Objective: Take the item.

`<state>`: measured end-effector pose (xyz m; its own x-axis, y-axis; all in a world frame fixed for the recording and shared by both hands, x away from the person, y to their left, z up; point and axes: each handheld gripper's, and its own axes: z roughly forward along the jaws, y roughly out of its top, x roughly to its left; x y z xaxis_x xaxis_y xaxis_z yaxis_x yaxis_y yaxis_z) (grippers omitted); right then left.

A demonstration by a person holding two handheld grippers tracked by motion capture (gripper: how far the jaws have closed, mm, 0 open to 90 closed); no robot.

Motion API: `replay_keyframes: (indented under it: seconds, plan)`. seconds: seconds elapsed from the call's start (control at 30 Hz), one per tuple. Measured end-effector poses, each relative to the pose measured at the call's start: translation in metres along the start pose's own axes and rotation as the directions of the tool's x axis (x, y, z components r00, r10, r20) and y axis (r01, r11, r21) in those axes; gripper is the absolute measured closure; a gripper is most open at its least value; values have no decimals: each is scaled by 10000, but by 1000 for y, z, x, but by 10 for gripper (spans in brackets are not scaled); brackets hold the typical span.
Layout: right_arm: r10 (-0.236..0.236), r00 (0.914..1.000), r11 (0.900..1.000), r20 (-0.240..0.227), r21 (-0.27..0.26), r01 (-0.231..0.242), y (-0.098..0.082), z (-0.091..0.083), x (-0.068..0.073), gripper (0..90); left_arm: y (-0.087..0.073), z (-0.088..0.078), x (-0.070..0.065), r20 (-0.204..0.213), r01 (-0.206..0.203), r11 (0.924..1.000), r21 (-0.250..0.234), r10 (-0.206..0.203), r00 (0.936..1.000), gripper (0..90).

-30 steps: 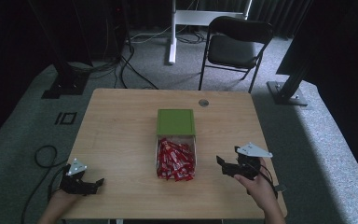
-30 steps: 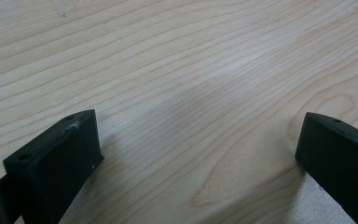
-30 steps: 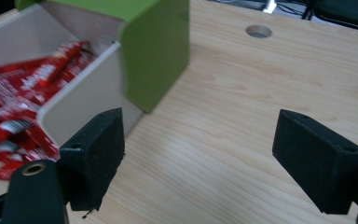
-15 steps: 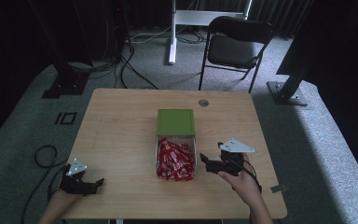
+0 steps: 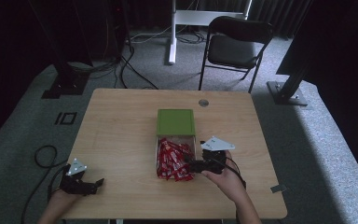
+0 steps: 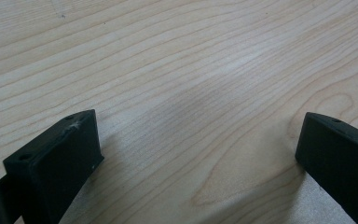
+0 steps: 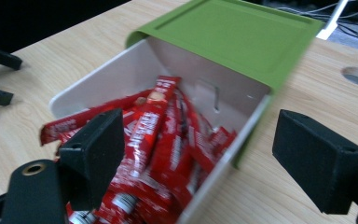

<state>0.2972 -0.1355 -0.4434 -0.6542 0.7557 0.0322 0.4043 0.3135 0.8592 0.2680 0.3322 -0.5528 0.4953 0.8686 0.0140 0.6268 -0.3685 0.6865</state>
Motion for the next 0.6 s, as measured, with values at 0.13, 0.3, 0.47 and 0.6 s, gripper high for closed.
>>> replay_keyframes:
  seconds: [0.13,0.3,0.47,0.6]
  plan:
    - [-122,9998,9999,-158,35,122,3,6,7,167,0,0,0,-2,18,10000,-13,-18,10000,7]
    - [-205,9993,9997,-328,109,208,7,19,19,186,0,0,0,-2,-2,10000,-1,2,10000,7]
    - [-170,9991,9996,-379,212,178,8,30,25,220,0,0,0,-4,-10,10000,1,10,10000,7]
    - [-318,9993,9994,-188,154,320,8,38,30,332,0,0,0,-3,-10,10000,1,10,10000,7]
